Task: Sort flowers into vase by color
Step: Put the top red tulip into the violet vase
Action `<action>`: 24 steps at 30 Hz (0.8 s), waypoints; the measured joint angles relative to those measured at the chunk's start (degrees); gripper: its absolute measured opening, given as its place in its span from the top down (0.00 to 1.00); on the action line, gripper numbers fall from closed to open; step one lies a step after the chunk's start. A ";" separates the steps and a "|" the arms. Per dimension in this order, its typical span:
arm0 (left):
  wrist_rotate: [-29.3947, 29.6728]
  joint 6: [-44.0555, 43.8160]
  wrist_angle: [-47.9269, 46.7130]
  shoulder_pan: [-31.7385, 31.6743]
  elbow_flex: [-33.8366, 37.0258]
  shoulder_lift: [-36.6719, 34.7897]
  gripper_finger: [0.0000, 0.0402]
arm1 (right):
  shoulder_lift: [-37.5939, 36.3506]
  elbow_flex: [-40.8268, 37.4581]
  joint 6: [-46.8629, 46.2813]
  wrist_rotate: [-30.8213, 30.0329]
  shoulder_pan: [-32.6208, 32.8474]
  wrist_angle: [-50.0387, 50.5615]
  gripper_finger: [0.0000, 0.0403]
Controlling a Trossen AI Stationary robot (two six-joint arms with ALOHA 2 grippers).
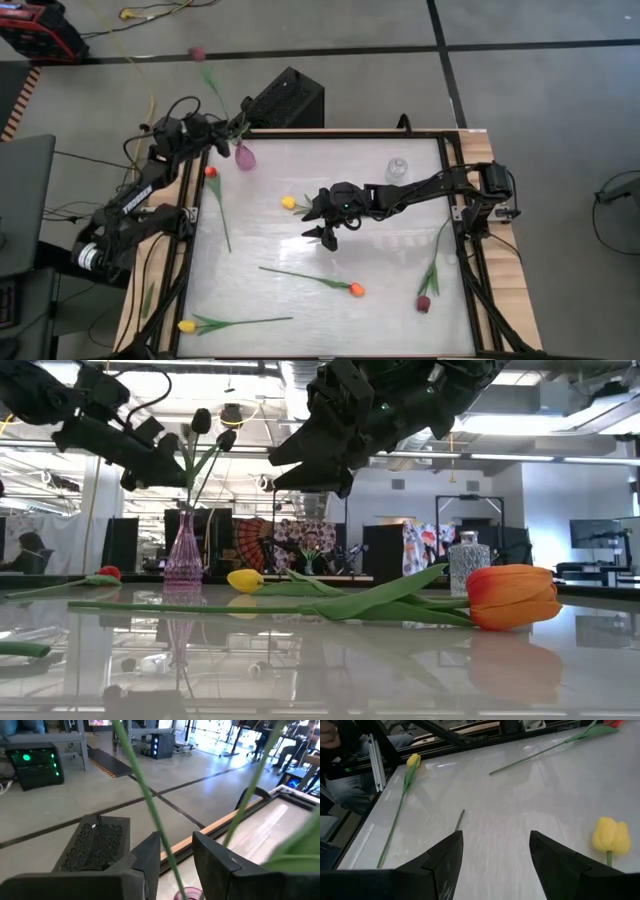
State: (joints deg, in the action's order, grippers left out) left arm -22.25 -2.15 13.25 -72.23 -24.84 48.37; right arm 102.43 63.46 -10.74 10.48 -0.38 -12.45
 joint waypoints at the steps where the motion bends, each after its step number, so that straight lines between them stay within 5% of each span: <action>1: -0.24 -0.01 -0.64 0.02 0.00 -0.97 0.75 | 0.00 0.00 0.19 0.00 0.00 0.00 0.37; 14: -4.46 -5.09 -16.20 1.61 0.00 -13.42 0.75 | 0.00 0.00 0.66 2.04 -0.90 0.22 0.37; 24: 3.36 -9.70 -19.76 4.53 0.00 -16.24 0.85 | 0.00 0.00 0.63 3.15 -0.85 0.22 0.37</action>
State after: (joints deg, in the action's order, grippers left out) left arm -18.89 -11.85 -6.50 -67.70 -24.84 32.13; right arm 102.43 63.46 -10.12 13.63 -1.23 -12.23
